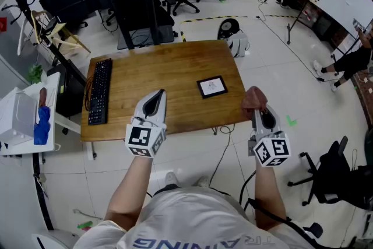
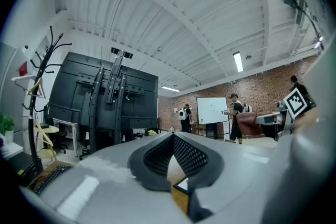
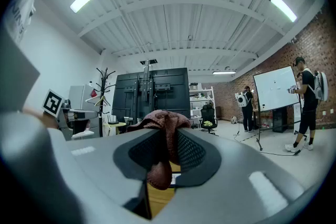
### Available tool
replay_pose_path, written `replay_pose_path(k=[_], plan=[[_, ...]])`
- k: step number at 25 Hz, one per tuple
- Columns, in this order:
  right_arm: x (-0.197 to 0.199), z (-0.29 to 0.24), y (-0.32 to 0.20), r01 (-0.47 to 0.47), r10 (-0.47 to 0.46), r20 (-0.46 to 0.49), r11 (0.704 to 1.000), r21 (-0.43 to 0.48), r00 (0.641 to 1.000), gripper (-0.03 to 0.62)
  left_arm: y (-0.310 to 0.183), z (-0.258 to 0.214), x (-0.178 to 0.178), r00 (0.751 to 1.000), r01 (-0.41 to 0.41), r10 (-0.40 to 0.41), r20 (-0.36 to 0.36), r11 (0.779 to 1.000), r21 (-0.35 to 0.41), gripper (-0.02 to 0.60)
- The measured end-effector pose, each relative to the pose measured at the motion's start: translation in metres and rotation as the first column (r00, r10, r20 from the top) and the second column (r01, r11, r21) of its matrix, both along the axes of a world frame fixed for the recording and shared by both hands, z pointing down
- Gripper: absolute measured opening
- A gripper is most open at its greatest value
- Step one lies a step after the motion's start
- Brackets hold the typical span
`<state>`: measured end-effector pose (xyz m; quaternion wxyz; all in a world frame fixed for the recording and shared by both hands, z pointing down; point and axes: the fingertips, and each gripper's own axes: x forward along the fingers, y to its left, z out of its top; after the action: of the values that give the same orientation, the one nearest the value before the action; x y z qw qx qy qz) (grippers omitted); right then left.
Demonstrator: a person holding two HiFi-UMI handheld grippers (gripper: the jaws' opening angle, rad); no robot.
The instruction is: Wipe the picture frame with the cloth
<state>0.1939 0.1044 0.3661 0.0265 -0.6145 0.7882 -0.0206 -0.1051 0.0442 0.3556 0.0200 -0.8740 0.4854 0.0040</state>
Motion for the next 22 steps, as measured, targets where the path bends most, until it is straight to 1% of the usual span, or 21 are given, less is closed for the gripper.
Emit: replay_pose_path(k=[6,12,17,22], plan=[[0.027,0.001,0.004,0.026,-0.026,0.009,1.0,-0.009,1.0,0.081,0.012,0.002,0.024,0.999,0.032,-0.032,-0.014,0.999,-0.01,0.005],[0.049,0.007,-0.003,0.063,-0.062,0.021,0.998,-0.013,0.998,0.081,0.021,0.007,0.049,0.998,0.059,-0.059,-0.016,0.998,-0.014,0.004],[0.049,0.012,-0.013,0.085,-0.084,0.027,0.996,-0.018,0.996,0.081,0.014,0.01,0.052,0.998,0.068,-0.068,-0.003,0.997,-0.02,0.005],[0.046,0.014,-0.028,0.082,-0.082,0.028,0.997,-0.016,0.996,0.081,-0.006,0.011,0.054,0.999,0.05,-0.05,0.0,0.999,-0.019,0.004]])
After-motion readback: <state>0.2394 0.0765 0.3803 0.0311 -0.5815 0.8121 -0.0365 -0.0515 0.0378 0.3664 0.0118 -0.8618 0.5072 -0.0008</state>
